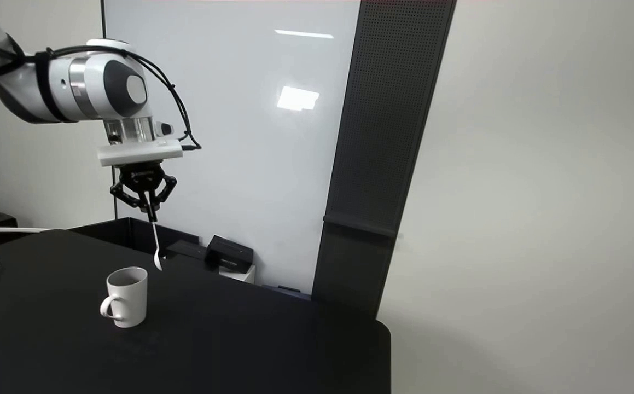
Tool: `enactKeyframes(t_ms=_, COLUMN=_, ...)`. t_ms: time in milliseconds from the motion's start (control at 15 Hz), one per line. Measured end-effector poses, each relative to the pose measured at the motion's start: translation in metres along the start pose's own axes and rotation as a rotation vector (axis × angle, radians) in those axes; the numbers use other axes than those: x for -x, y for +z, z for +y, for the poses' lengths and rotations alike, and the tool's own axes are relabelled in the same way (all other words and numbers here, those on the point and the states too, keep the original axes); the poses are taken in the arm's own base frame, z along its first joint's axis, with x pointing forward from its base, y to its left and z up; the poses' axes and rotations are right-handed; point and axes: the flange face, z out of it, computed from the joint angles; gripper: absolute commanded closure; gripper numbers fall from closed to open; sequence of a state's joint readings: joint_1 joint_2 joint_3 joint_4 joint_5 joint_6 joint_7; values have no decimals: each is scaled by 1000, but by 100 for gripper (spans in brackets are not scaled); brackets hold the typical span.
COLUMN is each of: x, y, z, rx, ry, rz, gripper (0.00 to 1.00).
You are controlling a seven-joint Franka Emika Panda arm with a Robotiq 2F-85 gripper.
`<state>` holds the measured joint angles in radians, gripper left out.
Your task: Put the spoon on the table
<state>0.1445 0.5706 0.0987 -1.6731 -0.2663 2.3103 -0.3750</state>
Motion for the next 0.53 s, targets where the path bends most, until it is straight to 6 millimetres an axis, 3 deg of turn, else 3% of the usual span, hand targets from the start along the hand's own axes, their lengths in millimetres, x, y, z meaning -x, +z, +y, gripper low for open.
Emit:
enactKeyframes(t_ms=267, x=25, y=21, z=3, rx=-34, ry=12, rz=-71, gripper=99)
enactKeyframes(t_ms=533, x=49, y=35, z=-19, rx=-48, ry=-26, rz=-148, gripper=99)
